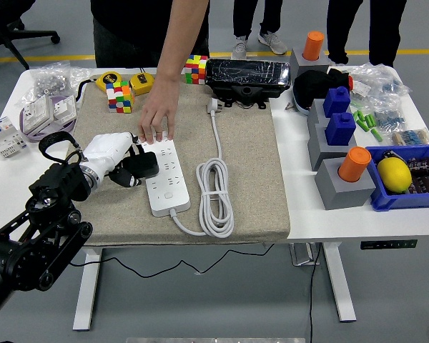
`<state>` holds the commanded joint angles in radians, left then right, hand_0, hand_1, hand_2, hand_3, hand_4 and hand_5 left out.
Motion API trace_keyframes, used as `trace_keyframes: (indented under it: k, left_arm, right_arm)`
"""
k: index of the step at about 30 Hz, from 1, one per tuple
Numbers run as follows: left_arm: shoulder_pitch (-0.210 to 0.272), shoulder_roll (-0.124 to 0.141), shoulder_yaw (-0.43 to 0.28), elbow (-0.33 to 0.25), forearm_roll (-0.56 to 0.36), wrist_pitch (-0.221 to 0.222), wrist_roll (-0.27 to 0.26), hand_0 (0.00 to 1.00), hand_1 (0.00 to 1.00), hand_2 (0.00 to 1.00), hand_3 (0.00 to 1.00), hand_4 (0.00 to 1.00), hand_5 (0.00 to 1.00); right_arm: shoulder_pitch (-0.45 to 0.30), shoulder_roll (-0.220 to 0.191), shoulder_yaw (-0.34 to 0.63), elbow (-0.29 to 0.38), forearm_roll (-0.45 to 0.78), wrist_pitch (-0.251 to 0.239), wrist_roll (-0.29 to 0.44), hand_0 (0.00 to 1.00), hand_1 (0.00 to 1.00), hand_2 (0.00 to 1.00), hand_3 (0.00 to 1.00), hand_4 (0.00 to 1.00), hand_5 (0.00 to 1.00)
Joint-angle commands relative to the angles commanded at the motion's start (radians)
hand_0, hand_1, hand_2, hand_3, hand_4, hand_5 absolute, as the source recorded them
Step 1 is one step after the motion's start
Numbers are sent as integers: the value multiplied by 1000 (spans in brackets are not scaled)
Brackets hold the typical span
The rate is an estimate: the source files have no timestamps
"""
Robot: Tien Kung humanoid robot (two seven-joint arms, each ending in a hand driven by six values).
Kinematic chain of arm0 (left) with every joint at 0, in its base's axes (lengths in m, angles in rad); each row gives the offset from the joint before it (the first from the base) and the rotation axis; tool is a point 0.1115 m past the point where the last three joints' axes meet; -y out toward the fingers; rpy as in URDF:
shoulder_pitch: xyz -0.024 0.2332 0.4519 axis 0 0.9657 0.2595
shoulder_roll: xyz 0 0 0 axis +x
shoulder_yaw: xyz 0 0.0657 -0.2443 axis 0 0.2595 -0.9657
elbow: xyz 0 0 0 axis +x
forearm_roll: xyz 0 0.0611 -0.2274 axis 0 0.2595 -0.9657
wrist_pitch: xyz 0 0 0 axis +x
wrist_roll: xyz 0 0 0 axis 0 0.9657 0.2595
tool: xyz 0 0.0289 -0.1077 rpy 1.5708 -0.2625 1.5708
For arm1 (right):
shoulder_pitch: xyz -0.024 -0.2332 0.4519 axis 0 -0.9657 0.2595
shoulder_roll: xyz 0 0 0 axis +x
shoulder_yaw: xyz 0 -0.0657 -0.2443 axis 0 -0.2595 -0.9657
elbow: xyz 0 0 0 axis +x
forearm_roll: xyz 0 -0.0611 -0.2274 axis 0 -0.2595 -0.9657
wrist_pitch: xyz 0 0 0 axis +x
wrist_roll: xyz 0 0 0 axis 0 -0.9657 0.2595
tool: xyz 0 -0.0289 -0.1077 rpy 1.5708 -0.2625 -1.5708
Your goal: Pick up the plug,place it near the board,insert it into the board,press the button
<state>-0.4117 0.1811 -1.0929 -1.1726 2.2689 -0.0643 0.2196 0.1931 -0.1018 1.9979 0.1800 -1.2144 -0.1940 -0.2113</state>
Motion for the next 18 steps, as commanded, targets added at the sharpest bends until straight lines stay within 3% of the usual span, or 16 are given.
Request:
trace_keyframes:
  k: [5, 6, 18]
  left_arm:
    - [-3, 0, -2, 1, 0, -7, 1, 271, 222, 332, 483, 887, 2]
    - [-4, 0, -3, 1, 0, -7, 0, 272, 175, 261, 373, 772, 38]
    - [-2, 10, -35, -44, 0, -26, -19, 270, 152, 222, 323, 732, 81]
  right_arm:
    - [2, -1, -2, 0, 2, 0, 0, 785, 693, 711, 758, 998, 998]
    - [3, -1, -2, 0, 2, 0, 0, 785, 694, 710, 758, 998, 998]
    - [3, 0, -4, 0, 6, 1, 0, 786, 692, 711, 758, 998, 998]
